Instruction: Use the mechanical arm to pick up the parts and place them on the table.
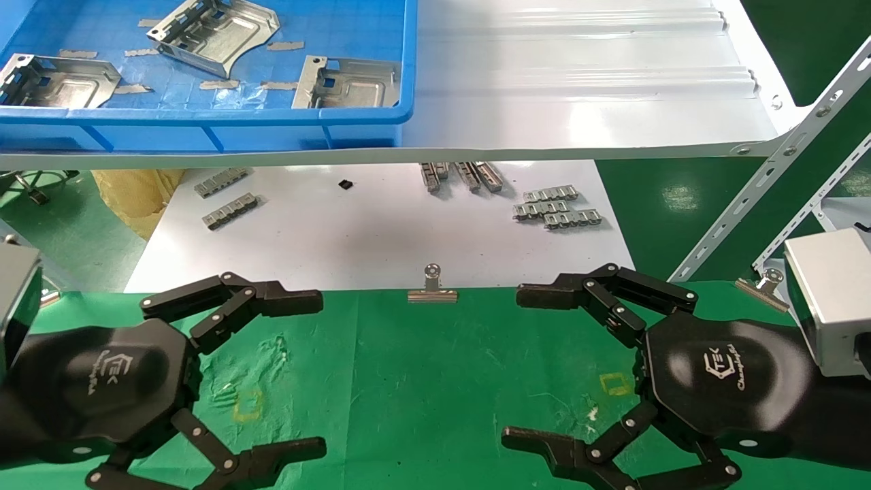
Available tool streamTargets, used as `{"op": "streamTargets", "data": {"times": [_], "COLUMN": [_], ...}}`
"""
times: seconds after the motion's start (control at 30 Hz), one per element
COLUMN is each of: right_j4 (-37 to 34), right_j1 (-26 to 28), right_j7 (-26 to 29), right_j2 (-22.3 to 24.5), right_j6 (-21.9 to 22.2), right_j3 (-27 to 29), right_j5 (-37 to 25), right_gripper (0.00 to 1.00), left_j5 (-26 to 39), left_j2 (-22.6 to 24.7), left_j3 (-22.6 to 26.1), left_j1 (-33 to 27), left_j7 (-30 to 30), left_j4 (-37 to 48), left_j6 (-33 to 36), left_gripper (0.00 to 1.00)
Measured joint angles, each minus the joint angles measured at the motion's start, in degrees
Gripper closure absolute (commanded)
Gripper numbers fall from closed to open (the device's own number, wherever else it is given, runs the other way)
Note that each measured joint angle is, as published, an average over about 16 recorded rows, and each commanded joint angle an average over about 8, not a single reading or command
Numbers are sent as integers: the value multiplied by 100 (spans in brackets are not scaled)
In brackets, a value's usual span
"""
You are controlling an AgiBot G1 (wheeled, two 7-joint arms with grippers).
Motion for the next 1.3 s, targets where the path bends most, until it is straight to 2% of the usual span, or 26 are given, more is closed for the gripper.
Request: {"op": "streamTargets", "data": {"times": [0.2,0.27,0.3,0.5,0.57,1.3], "right_j4": [0,0,0,0,0,0], "right_j1": [0,0,0,0,0,0], "right_j7": [0,0,0,0,0,0], "right_j2": [0,0,0,0,0,0], "right_j6": [0,0,0,0,0,0], "right_j3": [0,0,0,0,0,0], "right_j5": [0,0,0,0,0,0], "right_gripper": [0,7,15,87,99,100], "left_j5": [0,0,0,0,0,0], "left_j2": [0,0,0,0,0,0], "left_j3": [0,0,0,0,0,0], "left_j1": [0,0,0,0,0,0], "left_j7": [0,0,0,0,0,0], "left_j4": [0,0,0,0,0,0], "left_j6": [0,0,0,0,0,0], "left_gripper": [0,0,0,0,0,0]}}
